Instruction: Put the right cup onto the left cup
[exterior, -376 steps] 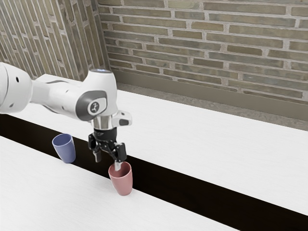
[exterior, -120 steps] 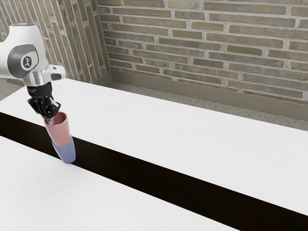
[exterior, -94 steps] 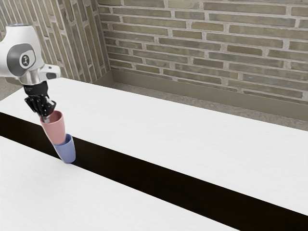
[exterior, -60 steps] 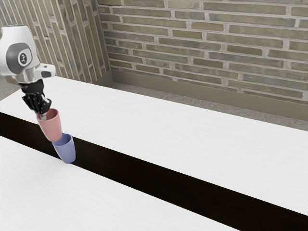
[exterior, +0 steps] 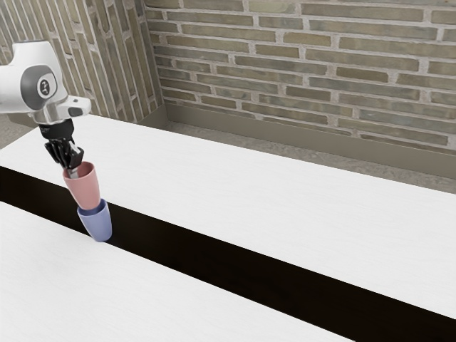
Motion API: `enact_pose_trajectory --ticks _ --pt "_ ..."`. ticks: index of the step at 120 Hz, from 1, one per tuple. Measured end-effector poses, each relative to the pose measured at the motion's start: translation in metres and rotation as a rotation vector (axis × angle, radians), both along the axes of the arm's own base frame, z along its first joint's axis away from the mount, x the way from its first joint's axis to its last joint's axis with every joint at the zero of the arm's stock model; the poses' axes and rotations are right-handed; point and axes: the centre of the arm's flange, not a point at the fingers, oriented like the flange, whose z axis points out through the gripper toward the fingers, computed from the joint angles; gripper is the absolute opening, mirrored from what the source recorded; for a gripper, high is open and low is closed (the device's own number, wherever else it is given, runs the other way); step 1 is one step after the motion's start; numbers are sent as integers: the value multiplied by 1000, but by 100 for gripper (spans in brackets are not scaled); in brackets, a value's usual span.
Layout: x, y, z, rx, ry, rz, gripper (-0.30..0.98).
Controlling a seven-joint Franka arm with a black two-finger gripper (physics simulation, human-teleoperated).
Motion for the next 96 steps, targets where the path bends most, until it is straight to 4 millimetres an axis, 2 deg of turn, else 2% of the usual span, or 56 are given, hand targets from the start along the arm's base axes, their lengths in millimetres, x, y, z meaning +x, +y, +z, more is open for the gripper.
enact_pose_trajectory --ticks 62,96 --pt "5 12 -26 -33 18 -12 -10" --pt "15 14 -31 -32 11 -23 -8"
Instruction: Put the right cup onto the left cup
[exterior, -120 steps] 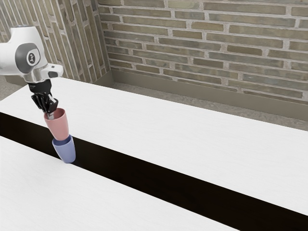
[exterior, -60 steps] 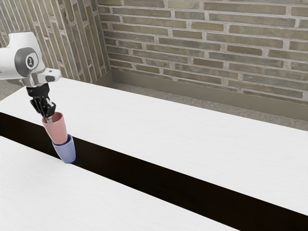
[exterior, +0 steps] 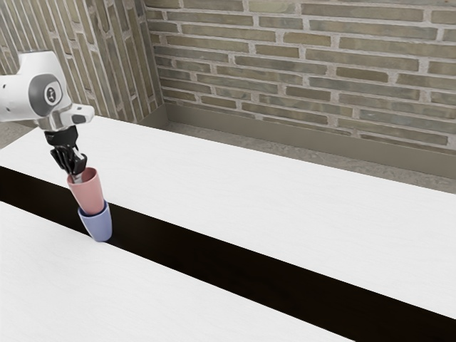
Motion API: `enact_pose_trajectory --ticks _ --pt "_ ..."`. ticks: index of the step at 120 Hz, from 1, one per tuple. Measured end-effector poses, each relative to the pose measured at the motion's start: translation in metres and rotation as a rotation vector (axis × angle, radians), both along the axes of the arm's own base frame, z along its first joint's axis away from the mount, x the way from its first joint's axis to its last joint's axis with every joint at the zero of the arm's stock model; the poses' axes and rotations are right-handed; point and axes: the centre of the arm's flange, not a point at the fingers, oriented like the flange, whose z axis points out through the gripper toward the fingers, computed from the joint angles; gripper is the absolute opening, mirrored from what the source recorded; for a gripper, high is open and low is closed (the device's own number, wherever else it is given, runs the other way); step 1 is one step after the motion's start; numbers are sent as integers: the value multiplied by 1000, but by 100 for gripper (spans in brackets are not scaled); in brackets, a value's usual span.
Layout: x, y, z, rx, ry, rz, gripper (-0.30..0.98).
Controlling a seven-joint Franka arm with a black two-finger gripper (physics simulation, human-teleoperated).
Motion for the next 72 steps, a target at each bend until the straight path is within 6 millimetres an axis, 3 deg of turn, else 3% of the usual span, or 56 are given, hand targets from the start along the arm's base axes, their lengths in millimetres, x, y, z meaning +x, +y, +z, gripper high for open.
enact_pose_trajectory --ticks 19,31,58,72 --pt "2 -3 -1 -17 -13 4 28" --pt "4 -9 5 -19 -27 -4 43" --pt "8 -48 46 -12 -92 -52 60" --pt "15 -89 73 0 -130 -86 64"
